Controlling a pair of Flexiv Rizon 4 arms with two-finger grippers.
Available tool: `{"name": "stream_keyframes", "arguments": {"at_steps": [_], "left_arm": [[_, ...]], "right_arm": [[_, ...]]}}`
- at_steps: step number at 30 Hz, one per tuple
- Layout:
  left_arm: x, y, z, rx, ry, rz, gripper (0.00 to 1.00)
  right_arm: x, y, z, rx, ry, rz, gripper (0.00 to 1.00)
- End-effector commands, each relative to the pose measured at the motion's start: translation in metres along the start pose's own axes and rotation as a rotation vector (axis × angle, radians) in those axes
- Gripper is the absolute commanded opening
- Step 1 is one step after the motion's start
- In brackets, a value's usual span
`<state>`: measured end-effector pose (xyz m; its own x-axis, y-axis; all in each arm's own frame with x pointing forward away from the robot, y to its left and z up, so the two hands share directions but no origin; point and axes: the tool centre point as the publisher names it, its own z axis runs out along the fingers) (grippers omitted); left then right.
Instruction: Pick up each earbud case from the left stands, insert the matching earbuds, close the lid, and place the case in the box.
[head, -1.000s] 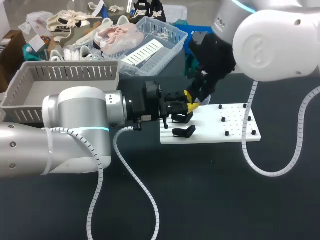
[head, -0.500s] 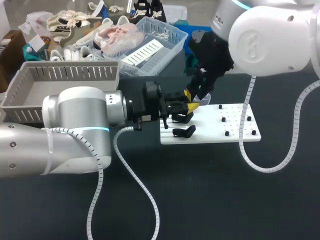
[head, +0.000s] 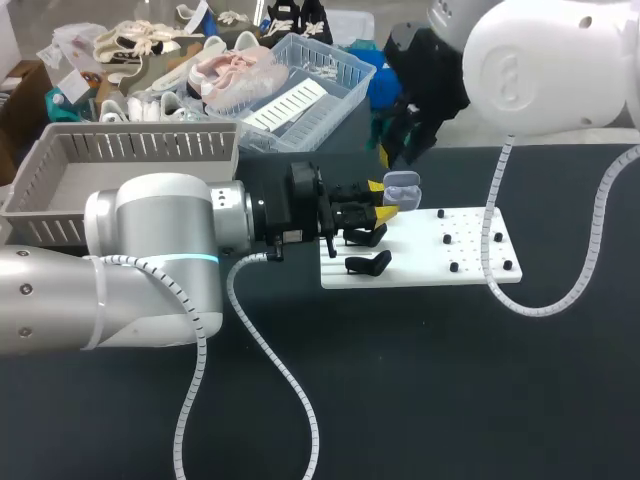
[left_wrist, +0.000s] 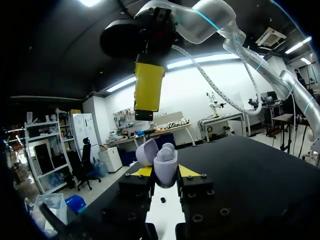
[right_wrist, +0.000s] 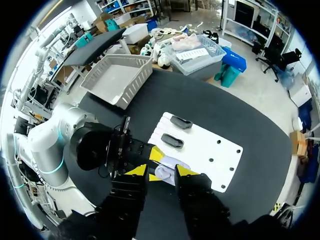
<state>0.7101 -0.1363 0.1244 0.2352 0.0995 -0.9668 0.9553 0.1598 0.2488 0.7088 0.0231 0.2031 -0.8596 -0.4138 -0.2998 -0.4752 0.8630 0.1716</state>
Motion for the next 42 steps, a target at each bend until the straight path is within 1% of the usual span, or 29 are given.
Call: {"name": "stream_keyframes", "arguments": {"at_steps": [1,3,8,13,18,20,32,42], "left_arm": [[0.000,0.000,0.001,-0.004,-0.001,0.001,0.00],[0.000,0.000,0.001,-0.004,-0.001,0.001,0.00],[0.000,0.000,0.001,-0.004,-0.001,0.001,0.00],[0.000,0.000,0.001,-0.004,-0.001,0.001,0.00],[0.000,0.000,0.001,-0.004,-0.001,0.001,0.00],[0.000,0.000,0.001,-0.004,-0.001,0.001,0.00],[0.000,0.000,0.001,-0.004,-0.001,0.001,0.00],[0.000,0.000,0.001,-0.004,-0.001,0.001,0.00]], "right_arm": [[-0.017,-0.010,0.014,0.005,0.019,0.019,0.31],[-0.022,-0.015,0.021,0.017,0.027,0.025,0.31],[-0.029,-0.031,0.032,0.005,0.026,0.062,0.30],[-0.028,-0.038,0.041,-0.006,0.041,0.090,0.29],[-0.021,-0.037,0.044,-0.008,0.059,0.091,0.29],[-0.017,-0.035,0.041,-0.005,0.060,0.092,0.28],[0.004,-0.025,0.028,0.006,0.047,0.086,0.31],[0.012,-0.019,0.020,0.007,0.035,0.091,0.30]]}}
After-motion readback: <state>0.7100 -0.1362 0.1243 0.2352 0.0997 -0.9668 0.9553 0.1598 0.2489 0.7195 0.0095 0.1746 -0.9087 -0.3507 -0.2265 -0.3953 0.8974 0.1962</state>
